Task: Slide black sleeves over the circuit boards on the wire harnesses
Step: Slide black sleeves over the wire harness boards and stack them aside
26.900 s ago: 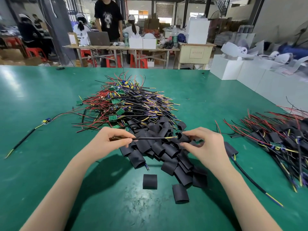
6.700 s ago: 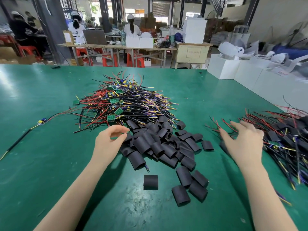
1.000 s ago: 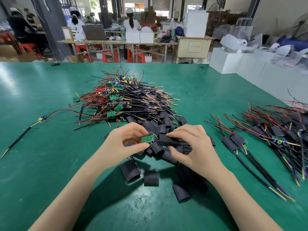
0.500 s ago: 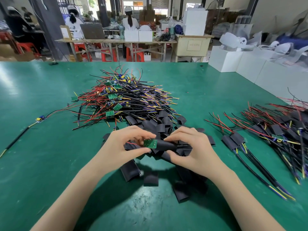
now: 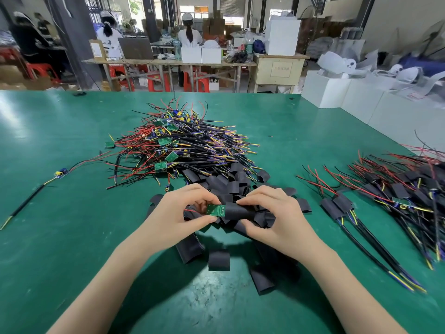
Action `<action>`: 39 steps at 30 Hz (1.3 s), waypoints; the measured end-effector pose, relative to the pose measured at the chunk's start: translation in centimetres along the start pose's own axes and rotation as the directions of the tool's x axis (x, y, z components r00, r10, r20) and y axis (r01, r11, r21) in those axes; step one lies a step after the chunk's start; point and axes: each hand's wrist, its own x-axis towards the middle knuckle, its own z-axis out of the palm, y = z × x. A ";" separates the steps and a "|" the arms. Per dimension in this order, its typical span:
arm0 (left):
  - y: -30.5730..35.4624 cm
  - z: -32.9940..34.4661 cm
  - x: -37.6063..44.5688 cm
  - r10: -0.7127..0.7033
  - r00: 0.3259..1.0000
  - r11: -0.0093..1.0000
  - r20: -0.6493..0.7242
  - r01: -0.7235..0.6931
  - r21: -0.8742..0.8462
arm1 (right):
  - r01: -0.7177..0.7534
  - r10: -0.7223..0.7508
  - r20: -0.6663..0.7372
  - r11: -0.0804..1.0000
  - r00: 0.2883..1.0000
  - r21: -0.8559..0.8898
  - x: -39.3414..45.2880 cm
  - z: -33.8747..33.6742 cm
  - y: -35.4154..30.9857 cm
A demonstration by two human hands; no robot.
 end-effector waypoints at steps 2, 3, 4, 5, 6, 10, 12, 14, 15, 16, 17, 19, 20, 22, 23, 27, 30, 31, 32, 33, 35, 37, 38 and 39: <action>0.0 0.0 0.0 -0.007 1.000 1.000 0.009 0.007 -0.006 | 0.009 -0.009 -0.007 1.000 1.000 -0.003 0.1 0.0 -0.1; 0.1 -0.1 0.0 -0.009 1.000 1.000 0.009 0.009 -0.006 | 0.010 -0.010 -0.016 1.000 1.000 0.011 0.1 0.0 -0.2; 0.1 -0.1 0.0 -0.009 1.000 1.000 0.006 0.009 -0.003 | 0.003 -0.002 -0.024 1.000 1.000 0.031 0.2 -0.1 -0.2; 0.2 -0.1 0.0 -0.004 1.000 1.000 0.003 0.004 0.004 | -0.018 0.019 -0.027 0.998 0.999 0.056 0.2 -0.1 -0.3; 0.2 -0.1 0.0 0.004 1.000 1.000 0.002 -0.004 0.014 | -0.044 0.046 -0.023 0.995 0.999 0.089 0.2 -0.2 -0.3; 0.4 -0.1 0.0 0.026 1.000 0.998 0.010 -0.027 0.060 | -0.079 0.078 0.014 0.991 0.997 0.110 0.2 -0.1 -0.1; 0.4 0.0 0.0 0.037 0.999 0.997 0.014 -0.038 0.074 | -0.088 0.085 0.029 0.989 0.996 0.115 0.1 0.2 -0.1; 0.4 0.1 -0.1 0.040 0.999 0.996 0.023 -0.042 0.075 | -0.077 0.071 0.064 0.992 0.995 0.096 0.0 0.4 -0.1; 0.5 0.2 -0.1 0.039 0.999 0.996 0.029 -0.041 0.074 | -0.069 0.063 0.092 0.996 0.994 0.063 -0.1 0.5 -0.1; 0.4 0.3 -0.1 0.033 0.999 0.997 0.033 -0.035 0.070 | -0.064 0.061 0.117 0.998 0.991 0.026 -0.1 0.6 -0.1; 0.4 0.3 -0.1 0.024 0.999 0.998 0.036 -0.026 0.065 | -0.060 0.061 0.134 0.998 0.989 -0.010 -0.1 0.7 -0.1; 0.3 0.4 -0.1 0.010 0.999 0.998 0.032 -0.012 0.063 | -0.042 0.055 0.147 0.995 0.988 -0.090 -0.2 0.9 0.0; 0.2 0.5 0.0 0.003 1.000 0.998 0.025 -0.005 0.056 | -0.026 0.046 0.146 0.990 0.988 -0.138 -0.2 1.1 -0.1; 0.2 0.7 0.0 -0.023 1.000 0.999 0.009 0.023 0.032 | 0.011 0.021 0.130 0.970 0.991 -0.243 -0.2 1.4 -0.2; 0.1 0.9 0.0 -0.043 0.999 0.999 0.000 0.043 0.010 | 0.028 0.005 0.114 0.957 0.994 -0.290 -0.2 1.6 -0.2; 0.1 1.1 0.0 -0.175 0.984 0.974 -0.025 0.169 -0.152 | 0.043 -0.016 0.074 0.922 0.997 -0.385 -0.1 1.9 -0.6; -0.1 0.8 0.0 -0.159 0.987 0.984 -0.035 0.155 -0.092 | 0.017 0.011 0.084 0.944 0.996 -0.331 -0.2 1.6 -0.6; -0.2 0.6 0.0 -0.143 0.989 0.988 -0.035 0.140 -0.058 | -0.007 0.030 0.079 0.961 0.996 -0.277 -0.2 1.5 -0.5; -0.2 0.5 0.0 -0.129 0.991 0.991 -0.029 0.128 -0.038 | -0.037 0.054 0.075 0.976 0.996 -0.212 -0.2 1.3 -0.4; -0.1 0.4 0.0 -0.118 0.993 0.993 -0.018 0.117 -0.029 | -0.065 0.077 0.077 0.987 0.994 -0.145 -0.2 1.2 -0.3; 0.0 0.3 -0.1 -0.087 0.996 0.996 0.009 0.087 -0.008 | -0.105 0.108 0.089 0.994 0.990 -0.041 -0.2 1.1 -0.3; 0.2 0.4 -0.1 -0.041 0.999 0.999 0.026 0.040 0.020 | -0.124 0.122 0.095 0.992 0.988 0.011 -0.2 1.1 -0.1; 0.3 0.4 -0.1 -0.023 0.999 0.999 0.032 0.022 0.032 | -0.131 0.128 0.099 0.991 0.987 0.028 -0.2 1.1 -0.1; 0.3 0.4 -0.1 -0.011 0.999 0.999 0.035 0.010 0.044 | -0.136 0.131 0.103 0.990 0.986 0.040 -0.2 1.0 0.0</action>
